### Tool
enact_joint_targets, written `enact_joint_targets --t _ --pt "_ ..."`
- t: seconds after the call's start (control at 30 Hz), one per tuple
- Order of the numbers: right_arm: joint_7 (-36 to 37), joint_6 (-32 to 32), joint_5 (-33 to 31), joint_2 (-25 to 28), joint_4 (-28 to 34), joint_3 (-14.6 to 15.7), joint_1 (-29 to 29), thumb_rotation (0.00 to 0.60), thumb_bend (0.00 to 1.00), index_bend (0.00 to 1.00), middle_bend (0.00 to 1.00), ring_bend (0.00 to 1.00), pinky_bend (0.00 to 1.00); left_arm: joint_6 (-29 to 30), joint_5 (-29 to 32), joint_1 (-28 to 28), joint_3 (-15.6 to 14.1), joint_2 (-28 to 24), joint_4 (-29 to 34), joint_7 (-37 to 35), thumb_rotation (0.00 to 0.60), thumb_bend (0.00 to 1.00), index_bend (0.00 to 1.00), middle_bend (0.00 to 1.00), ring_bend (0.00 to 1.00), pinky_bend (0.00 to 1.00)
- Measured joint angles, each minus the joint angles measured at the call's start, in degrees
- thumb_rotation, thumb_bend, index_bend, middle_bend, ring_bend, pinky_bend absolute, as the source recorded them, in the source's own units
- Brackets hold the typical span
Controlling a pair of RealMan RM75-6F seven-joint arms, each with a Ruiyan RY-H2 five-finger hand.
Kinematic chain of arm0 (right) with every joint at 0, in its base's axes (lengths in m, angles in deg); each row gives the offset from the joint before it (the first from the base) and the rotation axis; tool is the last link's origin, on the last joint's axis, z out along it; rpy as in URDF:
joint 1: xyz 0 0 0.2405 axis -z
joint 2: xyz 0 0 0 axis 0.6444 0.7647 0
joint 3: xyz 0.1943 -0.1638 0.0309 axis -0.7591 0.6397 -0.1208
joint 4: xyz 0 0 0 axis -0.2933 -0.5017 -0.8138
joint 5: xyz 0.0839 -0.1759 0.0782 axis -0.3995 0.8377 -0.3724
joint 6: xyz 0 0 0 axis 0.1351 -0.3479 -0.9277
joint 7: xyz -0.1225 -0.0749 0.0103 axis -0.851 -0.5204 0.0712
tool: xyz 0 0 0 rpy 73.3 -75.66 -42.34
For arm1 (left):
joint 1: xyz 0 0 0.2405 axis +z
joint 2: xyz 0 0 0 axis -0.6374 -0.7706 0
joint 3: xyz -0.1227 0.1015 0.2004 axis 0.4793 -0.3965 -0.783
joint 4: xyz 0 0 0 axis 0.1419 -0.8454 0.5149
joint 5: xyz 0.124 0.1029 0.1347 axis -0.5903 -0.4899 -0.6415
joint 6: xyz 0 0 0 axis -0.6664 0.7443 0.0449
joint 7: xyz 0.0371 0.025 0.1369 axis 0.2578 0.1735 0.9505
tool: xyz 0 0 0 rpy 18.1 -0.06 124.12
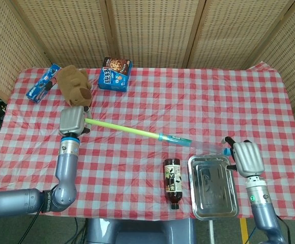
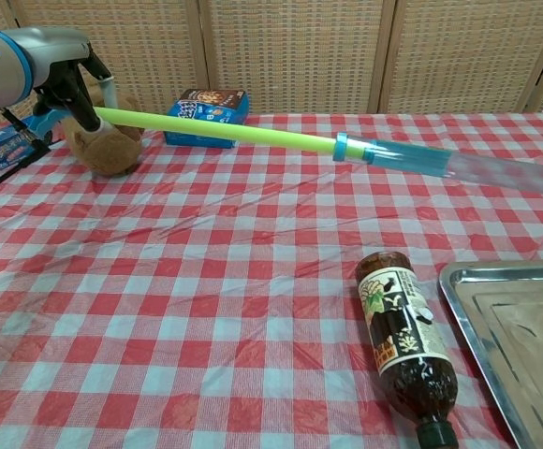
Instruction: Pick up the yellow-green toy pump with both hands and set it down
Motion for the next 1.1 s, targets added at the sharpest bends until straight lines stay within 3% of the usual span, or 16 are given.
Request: enact_joint_targets --t 0.33,0.67,1.1 --pt "-1.19 0.50 -2.49 -1.61 -1.49 -0.14 -1.23 0.600 0.18 0.44 0.99 0.96 0.55 -0.53 0.15 -0.03 0.08 -0.41 1.43 -0.66 0.600 0.66 0.87 0.93 0.86 0.77" --pt "-1.56 -0.06 -4.00 -3.14 -4.94 -0.44 -1.90 0.600 0.24 0.57 1.00 0.98 0.55 -0.21 0.10 0.14 -0.17 -1.48 3.02 -0.78 0.600 0.66 0.87 0.93 0.86 0.77" --pt "-1.34 -1.81 -3.79 -2.83 -4.72 -0.62 -1.86 0.600 0.29 0.65 1.00 0.99 0.55 0.29 0.48 0.19 -0.69 -2.20 4.54 -0.81 0.600 0.66 0.87 0.93 0.86 0.77"
